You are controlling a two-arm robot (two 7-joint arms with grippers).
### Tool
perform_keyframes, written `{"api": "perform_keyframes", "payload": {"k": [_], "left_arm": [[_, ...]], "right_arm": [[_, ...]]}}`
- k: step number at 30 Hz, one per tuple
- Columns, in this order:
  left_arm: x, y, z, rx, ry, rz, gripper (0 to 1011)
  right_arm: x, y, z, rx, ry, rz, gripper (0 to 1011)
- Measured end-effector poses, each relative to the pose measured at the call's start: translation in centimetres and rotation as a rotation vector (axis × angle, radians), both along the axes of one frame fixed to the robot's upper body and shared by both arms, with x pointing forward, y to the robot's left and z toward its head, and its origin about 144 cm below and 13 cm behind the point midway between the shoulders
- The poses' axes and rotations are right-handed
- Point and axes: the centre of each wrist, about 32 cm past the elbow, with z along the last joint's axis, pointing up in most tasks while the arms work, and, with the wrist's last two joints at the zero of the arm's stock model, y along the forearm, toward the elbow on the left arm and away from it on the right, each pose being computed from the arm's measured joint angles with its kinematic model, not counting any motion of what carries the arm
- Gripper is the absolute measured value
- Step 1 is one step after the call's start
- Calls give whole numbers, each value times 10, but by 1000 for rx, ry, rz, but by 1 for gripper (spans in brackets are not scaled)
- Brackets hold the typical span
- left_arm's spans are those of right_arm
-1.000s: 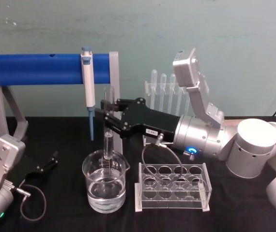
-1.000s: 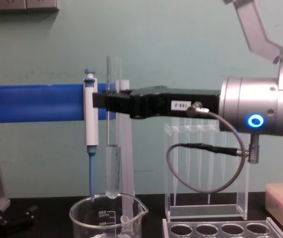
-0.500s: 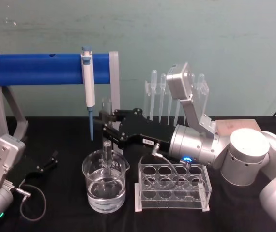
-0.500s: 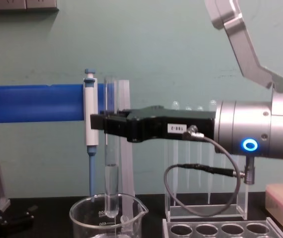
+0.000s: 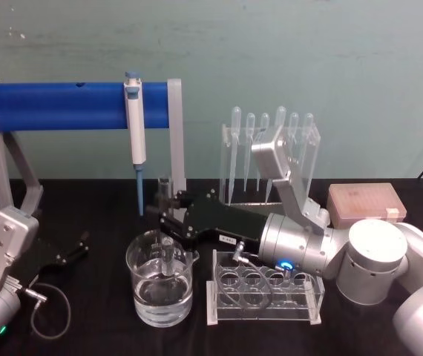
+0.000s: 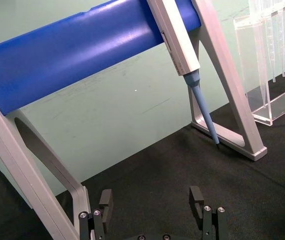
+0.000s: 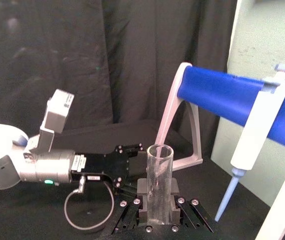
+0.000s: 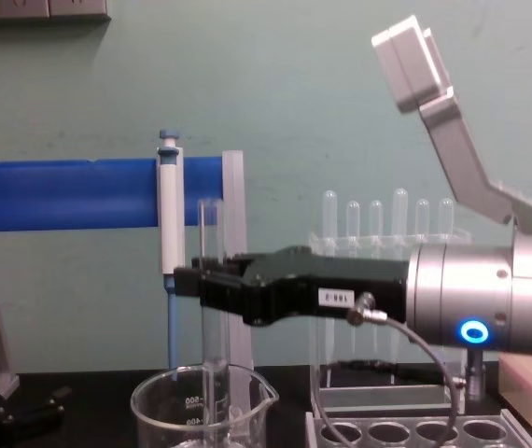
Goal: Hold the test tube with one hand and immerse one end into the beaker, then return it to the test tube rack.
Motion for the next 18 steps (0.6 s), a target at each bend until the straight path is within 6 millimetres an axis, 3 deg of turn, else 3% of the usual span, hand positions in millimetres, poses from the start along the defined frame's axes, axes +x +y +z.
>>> {"api": "perform_keyframes", "payload": {"k": [18], "left_arm": [[0,0,0,0,0,0,1000]], "right_arm": [[-8,1,-28,-15,-17,-10,242]]}}
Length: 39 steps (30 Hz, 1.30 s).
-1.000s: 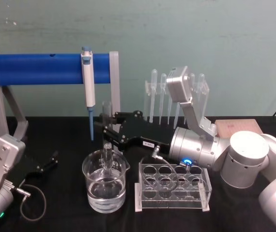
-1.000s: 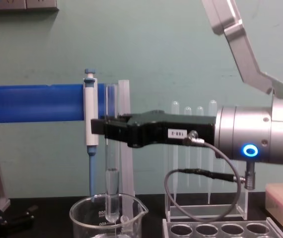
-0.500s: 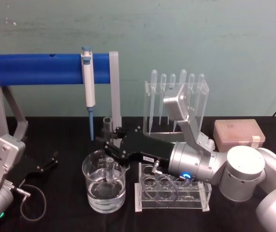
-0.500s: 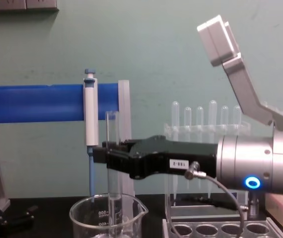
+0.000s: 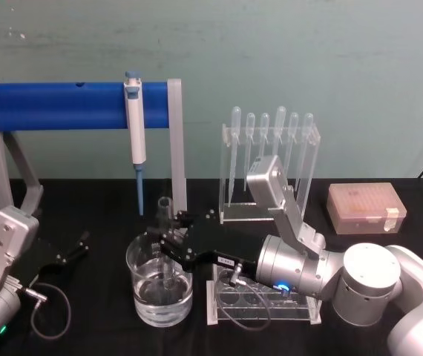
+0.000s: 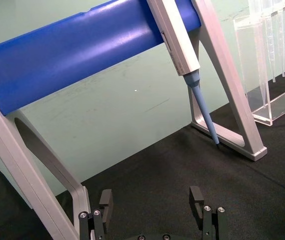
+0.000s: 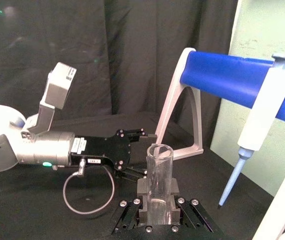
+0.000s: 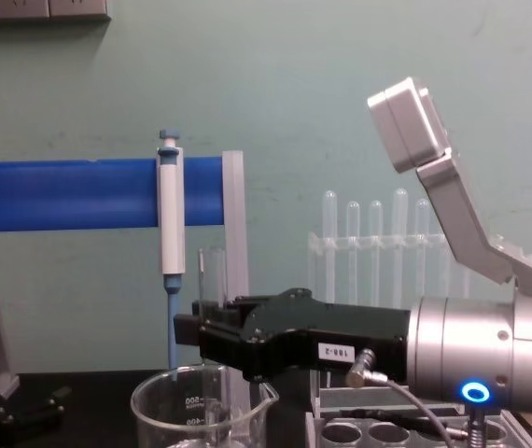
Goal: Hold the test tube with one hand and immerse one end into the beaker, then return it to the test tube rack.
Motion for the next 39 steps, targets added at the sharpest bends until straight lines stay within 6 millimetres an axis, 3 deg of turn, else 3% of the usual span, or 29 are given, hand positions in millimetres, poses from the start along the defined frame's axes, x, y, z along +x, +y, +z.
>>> {"api": "perform_keyframes", "payload": {"k": [39], "left_arm": [[0,0,0,0,0,0,1000]], "right_arm": [[-4,-1,-15,-2,6,-15,242]]}}
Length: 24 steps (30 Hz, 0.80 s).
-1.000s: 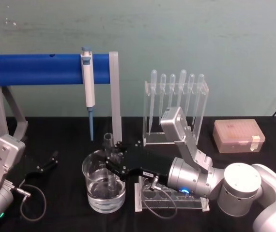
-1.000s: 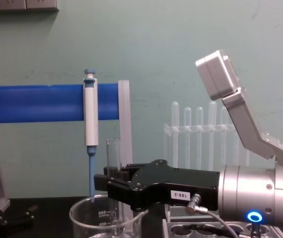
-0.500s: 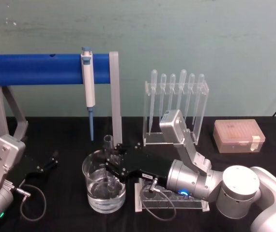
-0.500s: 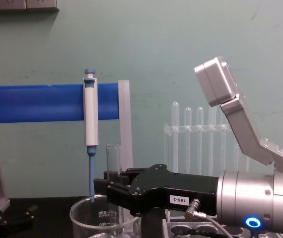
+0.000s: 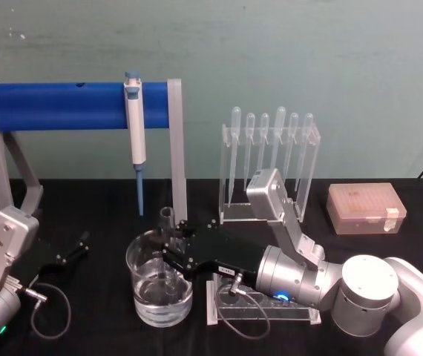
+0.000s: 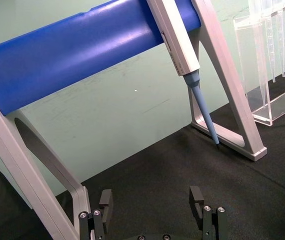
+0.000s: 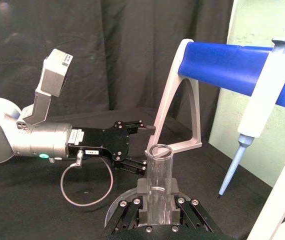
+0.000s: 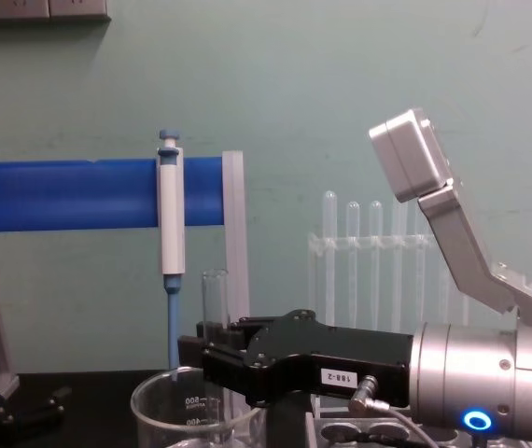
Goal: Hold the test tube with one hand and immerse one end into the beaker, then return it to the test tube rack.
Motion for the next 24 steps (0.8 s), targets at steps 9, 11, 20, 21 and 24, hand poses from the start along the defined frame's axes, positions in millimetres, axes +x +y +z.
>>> {"api": "perform_keyframes", "payload": {"k": [9,11,20,21,24], "left_arm": [[0,0,0,0,0,0,1000],[0,0,0,0,0,0,1000],[0,0,0,0,0,0,1000],[0,0,0,0,0,0,1000],[0,0,0,0,0,0,1000]], "right_arm": [[0,0,0,0,0,0,242],[0,0,0,0,0,0,242],[0,0,0,0,1,0,242],[0,0,0,0,1,1,242],[0,0,0,0,1,1,242]]}}
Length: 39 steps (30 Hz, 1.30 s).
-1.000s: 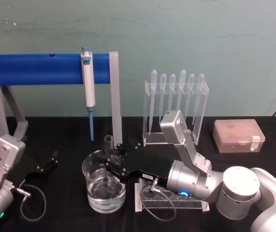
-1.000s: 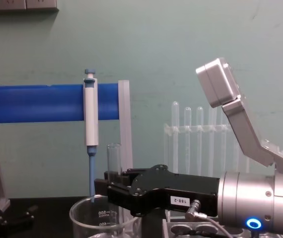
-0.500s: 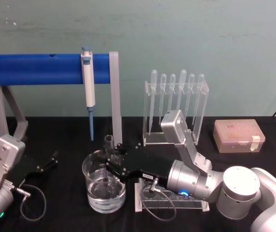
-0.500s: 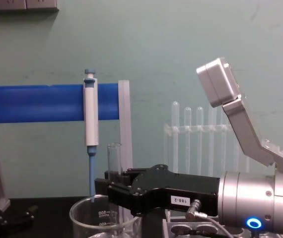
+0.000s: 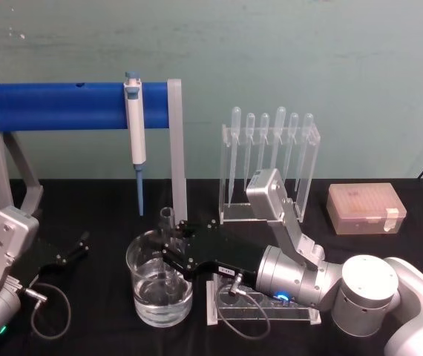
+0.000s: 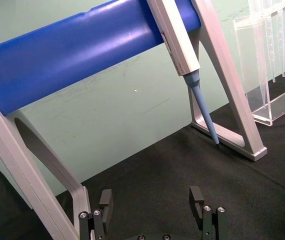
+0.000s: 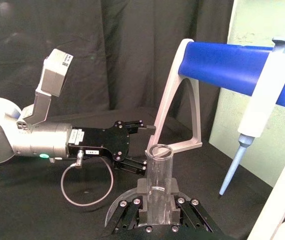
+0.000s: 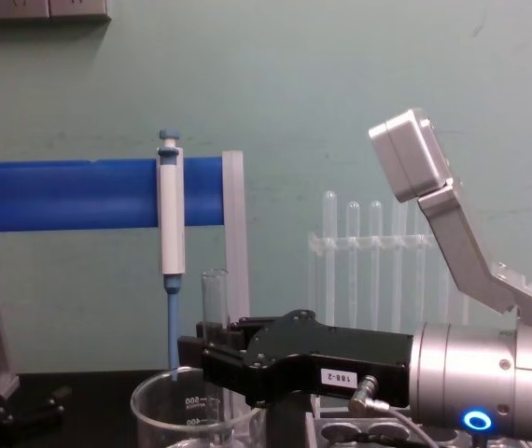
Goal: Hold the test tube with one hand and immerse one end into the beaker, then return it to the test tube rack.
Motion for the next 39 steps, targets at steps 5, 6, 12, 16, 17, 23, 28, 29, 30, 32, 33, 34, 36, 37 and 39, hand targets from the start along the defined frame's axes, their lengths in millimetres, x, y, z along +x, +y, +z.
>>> {"api": "perform_keyframes", "payload": {"k": [5,6,12,16,17,23,28,29,30,32,33,34,36,37,39], "left_arm": [[0,0,0,0,0,0,1000],[0,0,0,0,0,0,1000],[0,0,0,0,0,0,1000],[0,0,0,0,0,0,1000],[0,0,0,0,0,0,1000],[0,0,0,0,0,0,1000],[0,0,0,0,0,0,1000],[0,0,0,0,0,0,1000],[0,0,0,0,0,0,1000],[0,0,0,0,0,0,1000],[0,0,0,0,0,0,1000],[0,0,0,0,0,0,1000],[0,0,0,0,0,0,1000],[0,0,0,0,0,0,1000],[0,0,0,0,0,0,1000]], "right_arm": [[0,0,0,0,0,0,242],[0,0,0,0,0,0,242],[0,0,0,0,0,0,242],[0,0,0,0,0,0,242],[0,0,0,0,0,0,242],[0,0,0,0,0,0,242],[0,0,0,0,0,0,242],[0,0,0,0,0,0,242],[0,0,0,0,0,0,242],[0,0,0,0,0,0,242],[0,0,0,0,0,0,242],[0,0,0,0,0,0,242],[0,0,0,0,0,0,242],[0,0,0,0,0,0,242],[0,0,0,0,0,0,242]]}}
